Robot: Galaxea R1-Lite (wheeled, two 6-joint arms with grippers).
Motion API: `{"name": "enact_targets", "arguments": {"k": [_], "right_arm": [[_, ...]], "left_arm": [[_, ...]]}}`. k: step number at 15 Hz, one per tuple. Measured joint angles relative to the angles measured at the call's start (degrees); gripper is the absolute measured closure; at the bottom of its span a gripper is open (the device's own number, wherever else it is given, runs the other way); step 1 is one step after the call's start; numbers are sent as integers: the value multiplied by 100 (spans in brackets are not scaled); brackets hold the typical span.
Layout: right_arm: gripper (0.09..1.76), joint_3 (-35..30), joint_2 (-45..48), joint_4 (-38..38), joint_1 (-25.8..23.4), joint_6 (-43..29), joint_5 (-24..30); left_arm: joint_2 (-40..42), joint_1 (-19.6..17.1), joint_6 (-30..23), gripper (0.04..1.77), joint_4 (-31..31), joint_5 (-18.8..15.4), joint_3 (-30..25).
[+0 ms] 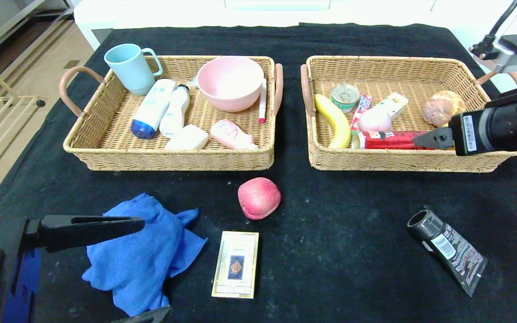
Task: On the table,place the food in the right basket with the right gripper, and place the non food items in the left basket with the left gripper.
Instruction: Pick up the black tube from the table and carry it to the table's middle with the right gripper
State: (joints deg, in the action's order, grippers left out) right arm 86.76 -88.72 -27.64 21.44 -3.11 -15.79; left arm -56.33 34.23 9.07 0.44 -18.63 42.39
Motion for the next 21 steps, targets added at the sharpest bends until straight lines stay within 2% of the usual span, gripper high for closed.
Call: {"name": "enact_targets", "arguments": {"k": [3,7,13,17,21], "right_arm": [[16,-835,532,35,27,138,207],[15,-1532,1067,35,44,366,925],[15,-2364,1345,68,68,669,962],[15,-2829,1259,575,116,696,945],[15,-2998,1067,791,20,749,940]], "left_arm": [[-11,49,0,9,-4,6,-30],[-45,206,7,9,-41,174,-99],[-74,247,16,9,-39,207,-116],[-80,251,22,9,-34,206,-116],[-96,251,21,9,-37,206,-123]]}}
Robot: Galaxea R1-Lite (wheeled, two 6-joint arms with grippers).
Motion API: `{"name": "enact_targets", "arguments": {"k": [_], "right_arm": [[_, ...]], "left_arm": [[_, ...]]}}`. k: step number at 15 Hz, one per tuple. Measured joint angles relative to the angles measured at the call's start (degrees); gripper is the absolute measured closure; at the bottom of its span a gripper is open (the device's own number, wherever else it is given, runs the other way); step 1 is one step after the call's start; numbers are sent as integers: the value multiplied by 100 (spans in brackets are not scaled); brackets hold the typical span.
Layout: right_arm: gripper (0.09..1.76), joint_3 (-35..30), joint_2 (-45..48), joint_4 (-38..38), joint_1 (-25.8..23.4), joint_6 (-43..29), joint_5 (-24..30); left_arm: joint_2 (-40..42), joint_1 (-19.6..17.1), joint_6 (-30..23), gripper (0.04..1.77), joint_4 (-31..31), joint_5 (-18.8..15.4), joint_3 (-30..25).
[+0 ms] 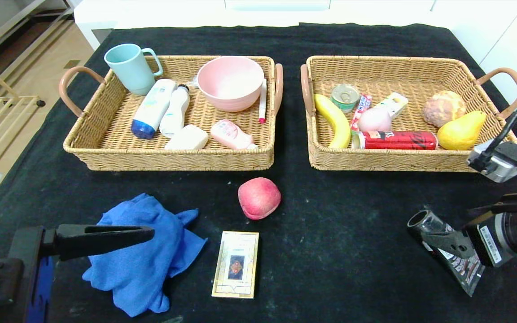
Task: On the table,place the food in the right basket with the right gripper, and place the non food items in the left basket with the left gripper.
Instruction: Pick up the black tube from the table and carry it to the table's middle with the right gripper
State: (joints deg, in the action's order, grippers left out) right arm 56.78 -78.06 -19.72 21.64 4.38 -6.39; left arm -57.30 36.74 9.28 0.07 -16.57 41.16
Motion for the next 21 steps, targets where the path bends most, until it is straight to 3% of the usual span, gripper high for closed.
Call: {"name": "enact_targets", "arguments": {"k": [7,21], "right_arm": [[15,-338,-240,538,-146,74,-24],[15,-464,-527,592,-251,83,-26]], "left_arm": [[-12,5,0,9,2,-2,-4],[-12,2,0,9,2,-5,-1]]}}
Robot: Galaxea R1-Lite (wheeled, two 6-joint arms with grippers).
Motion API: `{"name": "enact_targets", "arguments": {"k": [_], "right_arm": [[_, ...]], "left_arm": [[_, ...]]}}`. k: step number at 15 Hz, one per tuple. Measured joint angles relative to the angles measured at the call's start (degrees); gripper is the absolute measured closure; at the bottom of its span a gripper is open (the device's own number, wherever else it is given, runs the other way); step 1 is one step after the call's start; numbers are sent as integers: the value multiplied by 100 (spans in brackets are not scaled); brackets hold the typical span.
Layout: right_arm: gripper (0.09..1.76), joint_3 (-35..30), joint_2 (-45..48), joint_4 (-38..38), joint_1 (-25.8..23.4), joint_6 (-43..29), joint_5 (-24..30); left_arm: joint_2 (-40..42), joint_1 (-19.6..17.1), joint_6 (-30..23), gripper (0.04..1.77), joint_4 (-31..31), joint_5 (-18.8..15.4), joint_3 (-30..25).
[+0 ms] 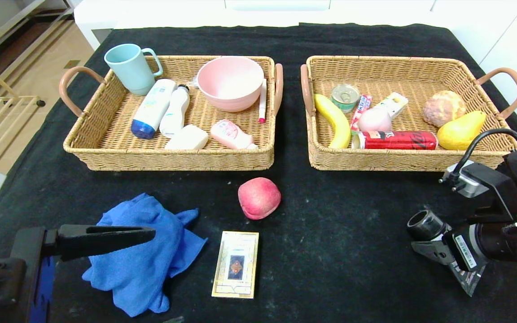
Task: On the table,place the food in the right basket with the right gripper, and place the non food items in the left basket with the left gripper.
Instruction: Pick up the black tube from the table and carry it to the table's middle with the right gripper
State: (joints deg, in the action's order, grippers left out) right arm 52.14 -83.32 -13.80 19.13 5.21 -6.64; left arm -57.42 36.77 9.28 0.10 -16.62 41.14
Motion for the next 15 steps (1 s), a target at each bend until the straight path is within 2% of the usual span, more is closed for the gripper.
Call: {"name": "enact_targets", "arguments": {"k": [1,2,4,7,9,15], "right_arm": [[15,-2,-6,0,0,2,0],[35,-2,-11,0,0,2,1],[66,-2,-22,0,2,-6,1],[95,0,-44,7,2,-2,6],[102,0,-50,5,0,2,1],[102,-29,-61,7,0,-4,-2]], "left_arm": [[0,2,0,9,0,2,0],[-2,2,0,9,0,2,0],[-2,5,0,9,0,0,0],[4,22,0,9,0,6,0],[9,24,0,9,0,9,0],[12,30,0,9,0,9,0]]}}
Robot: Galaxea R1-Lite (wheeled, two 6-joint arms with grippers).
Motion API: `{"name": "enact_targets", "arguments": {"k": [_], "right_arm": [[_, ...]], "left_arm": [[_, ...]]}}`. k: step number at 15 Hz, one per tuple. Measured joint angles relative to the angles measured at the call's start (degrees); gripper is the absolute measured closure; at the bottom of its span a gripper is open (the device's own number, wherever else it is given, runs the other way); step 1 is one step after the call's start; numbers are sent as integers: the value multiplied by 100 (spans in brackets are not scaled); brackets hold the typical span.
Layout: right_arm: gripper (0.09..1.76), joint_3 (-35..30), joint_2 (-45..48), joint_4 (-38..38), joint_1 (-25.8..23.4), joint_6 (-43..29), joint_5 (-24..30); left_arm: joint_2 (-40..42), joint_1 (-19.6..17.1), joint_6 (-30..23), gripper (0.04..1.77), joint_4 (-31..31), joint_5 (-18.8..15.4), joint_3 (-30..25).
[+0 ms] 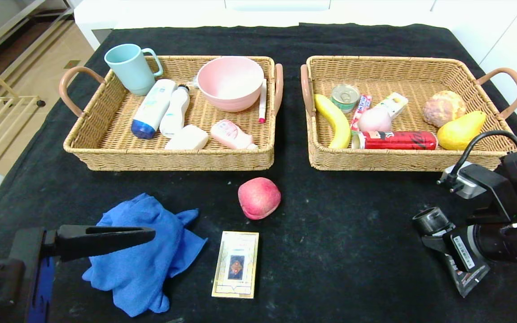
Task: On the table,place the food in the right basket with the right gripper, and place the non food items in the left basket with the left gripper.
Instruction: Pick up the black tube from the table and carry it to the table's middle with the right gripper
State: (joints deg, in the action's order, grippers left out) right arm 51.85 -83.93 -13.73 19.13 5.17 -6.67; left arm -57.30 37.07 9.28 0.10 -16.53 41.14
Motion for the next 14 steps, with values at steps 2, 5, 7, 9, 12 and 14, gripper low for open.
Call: {"name": "enact_targets", "arguments": {"k": [2,5,7,9,12,14], "right_arm": [[102,-11,-2,1,0,-2,2],[103,-17,2,-2,5,-5,6],[103,-30,23,-16,35,-16,6],[104,-13,78,-63,46,-35,44],[105,66,273,-162,63,-38,66],[105,199,444,-347,166,-62,98]], "left_arm": [[-1,5,-2,9,-2,2,0],[0,9,-2,9,0,2,0],[5,11,0,9,0,2,0],[7,11,0,9,-2,2,0],[13,11,0,9,1,0,0],[13,11,0,9,0,2,0]]}}
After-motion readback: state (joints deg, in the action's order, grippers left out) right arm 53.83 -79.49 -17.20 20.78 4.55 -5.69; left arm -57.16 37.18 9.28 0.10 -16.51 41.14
